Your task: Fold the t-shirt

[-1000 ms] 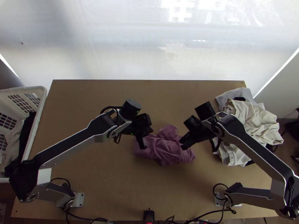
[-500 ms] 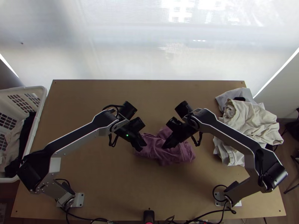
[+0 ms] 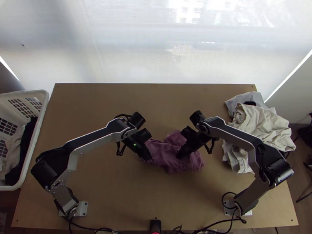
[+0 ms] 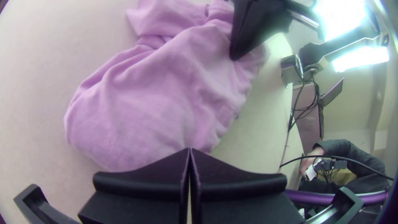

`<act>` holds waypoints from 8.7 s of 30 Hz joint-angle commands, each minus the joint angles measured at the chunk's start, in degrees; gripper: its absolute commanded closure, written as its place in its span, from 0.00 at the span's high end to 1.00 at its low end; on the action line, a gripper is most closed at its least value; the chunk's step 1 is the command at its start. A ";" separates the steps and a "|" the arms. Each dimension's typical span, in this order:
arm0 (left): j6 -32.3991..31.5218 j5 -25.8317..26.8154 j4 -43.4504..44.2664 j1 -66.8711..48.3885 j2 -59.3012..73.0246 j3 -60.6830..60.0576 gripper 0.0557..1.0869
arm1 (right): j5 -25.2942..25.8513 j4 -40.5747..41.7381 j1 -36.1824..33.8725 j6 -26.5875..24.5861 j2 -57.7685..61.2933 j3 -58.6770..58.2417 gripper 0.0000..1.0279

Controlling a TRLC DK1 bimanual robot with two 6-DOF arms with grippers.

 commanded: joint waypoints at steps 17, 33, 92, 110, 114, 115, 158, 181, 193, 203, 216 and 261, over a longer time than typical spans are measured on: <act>0.31 -4.77 2.06 2.05 -0.03 -2.92 0.04 | 6.51 -10.11 -18.87 -14.08 -4.83 -2.16 0.03; -1.72 -4.86 -3.21 10.31 -9.43 -1.51 0.95 | 8.53 -20.04 -13.86 -8.90 -15.91 6.01 0.79; 2.15 -0.64 -9.98 36.06 -19.63 -5.20 0.95 | 57.22 3.69 38.61 10.09 -16.17 0.30 0.95; 4.00 -1.08 -10.15 44.85 -32.20 -9.77 0.95 | 70.76 10.90 49.86 13.25 -1.93 5.84 0.95; 4.52 -1.96 -8.84 45.20 -33.08 -10.74 0.95 | 75.15 12.83 50.47 13.08 0.97 5.84 0.95; 4.52 -2.40 -8.40 45.29 -33.34 -11.09 0.95 | 76.03 13.53 50.39 12.90 2.02 5.84 0.95; 10.06 -2.66 -6.73 51.80 -36.15 -13.90 0.95 | 91.76 34.19 44.06 -1.69 11.25 1.26 0.92; 11.73 -2.84 -8.75 55.14 -35.54 -10.65 0.95 | 88.16 35.95 37.64 -9.60 -9.84 -0.76 0.03; 11.73 -5.39 -12.53 53.29 -35.01 -6.52 0.95 | 81.74 28.39 23.40 -8.19 -26.10 -0.49 0.03; 9.97 -8.29 -14.02 50.83 -35.54 -5.55 0.95 | 73.57 26.54 11.63 -7.93 -37.53 -2.78 0.03; 4.08 -13.21 -14.02 44.59 -37.38 -5.03 0.95 | 60.74 26.01 -10.96 -6.43 -49.39 -8.40 0.03; 3.91 -19.89 -12.53 37.29 -33.25 -2.83 0.95 | 22.94 30.32 -76.44 -11.09 -20.48 -10.34 0.96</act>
